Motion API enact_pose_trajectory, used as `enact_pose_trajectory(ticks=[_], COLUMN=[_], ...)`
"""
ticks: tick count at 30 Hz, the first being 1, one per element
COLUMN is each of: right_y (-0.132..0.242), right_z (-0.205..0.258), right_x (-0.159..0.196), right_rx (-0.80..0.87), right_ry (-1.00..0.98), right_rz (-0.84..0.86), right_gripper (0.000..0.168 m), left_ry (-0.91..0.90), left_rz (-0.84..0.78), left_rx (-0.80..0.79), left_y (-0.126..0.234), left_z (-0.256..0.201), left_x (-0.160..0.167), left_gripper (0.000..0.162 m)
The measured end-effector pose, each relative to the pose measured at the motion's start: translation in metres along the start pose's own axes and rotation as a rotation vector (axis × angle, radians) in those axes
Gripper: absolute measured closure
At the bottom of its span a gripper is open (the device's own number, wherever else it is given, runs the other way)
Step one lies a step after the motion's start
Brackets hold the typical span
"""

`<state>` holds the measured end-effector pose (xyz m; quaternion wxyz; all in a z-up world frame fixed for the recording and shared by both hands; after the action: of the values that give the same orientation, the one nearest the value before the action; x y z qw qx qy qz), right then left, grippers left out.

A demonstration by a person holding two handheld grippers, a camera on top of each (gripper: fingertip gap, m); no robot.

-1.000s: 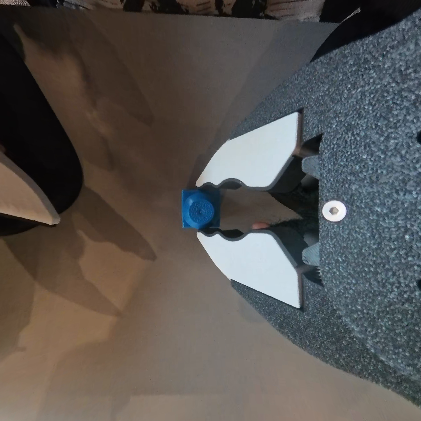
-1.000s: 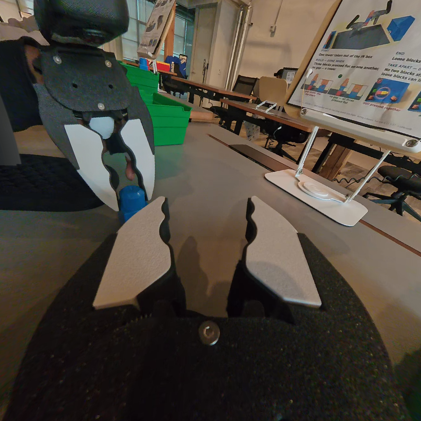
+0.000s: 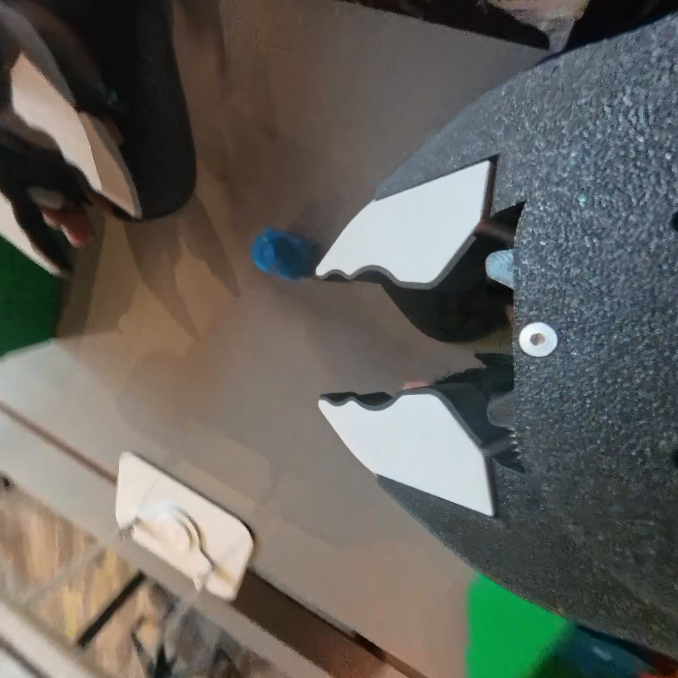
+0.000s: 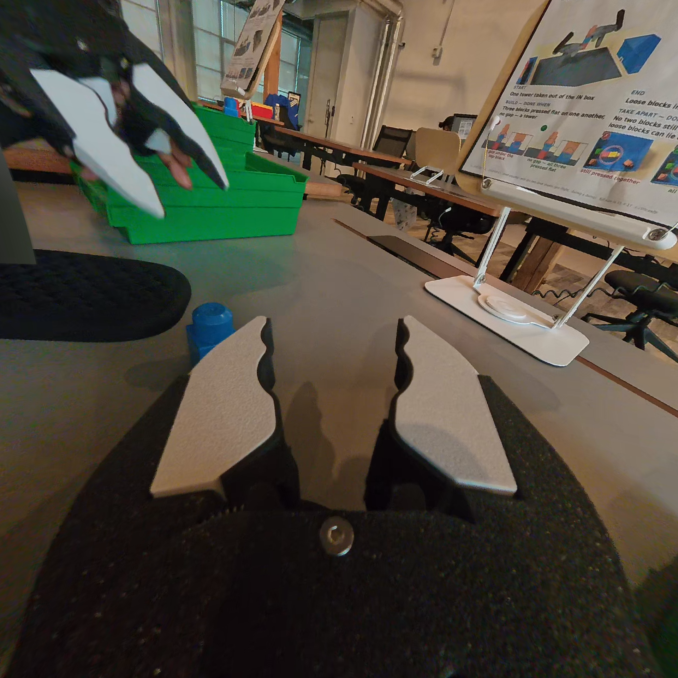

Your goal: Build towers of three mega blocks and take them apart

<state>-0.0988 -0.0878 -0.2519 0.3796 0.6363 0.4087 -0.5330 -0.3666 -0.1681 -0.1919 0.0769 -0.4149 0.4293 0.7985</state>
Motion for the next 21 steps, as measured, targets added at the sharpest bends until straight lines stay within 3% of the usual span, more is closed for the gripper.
enact_pose_trajectory(ticks=[1, 7, 11, 21], right_y=[0.0, -0.001, -0.002, -0.002], right_z=[0.0, 0.002, 0.002, 0.001], right_x=[0.0, 0.0, 0.0, 0.0], right_rx=[0.0, -0.002, -0.001, 0.003], right_ry=[0.001, 0.016, 0.023, 0.012], right_rz=[-0.001, 0.015, 0.019, 0.018], right_gripper=[0.104, 0.104, 0.104, 0.104], left_ry=[0.024, 0.24, 0.39, 0.569], left_rz=[0.008, 0.184, 0.391, 0.553], left_rx=[-0.063, -0.427, -0.603, -0.654], left_y=[0.016, 0.116, 0.157, 0.153], left_z=[0.006, 0.047, 0.065, 0.084], left_x=[0.008, 0.071, 0.123, 0.194], left_gripper=[0.106, 0.109, 0.111, 0.114])
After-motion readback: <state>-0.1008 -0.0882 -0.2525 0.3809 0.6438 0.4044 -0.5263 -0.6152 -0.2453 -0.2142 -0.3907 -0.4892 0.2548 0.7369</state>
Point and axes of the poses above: each gripper's, where its closed fingertips meet, y back along the fingers, x out of its underside, z = x × y across the jaws, the point moved 9 cm from there along y, back along the fingers, and after that the axes turned 3 degrees about -y, right-handed, at the moved point
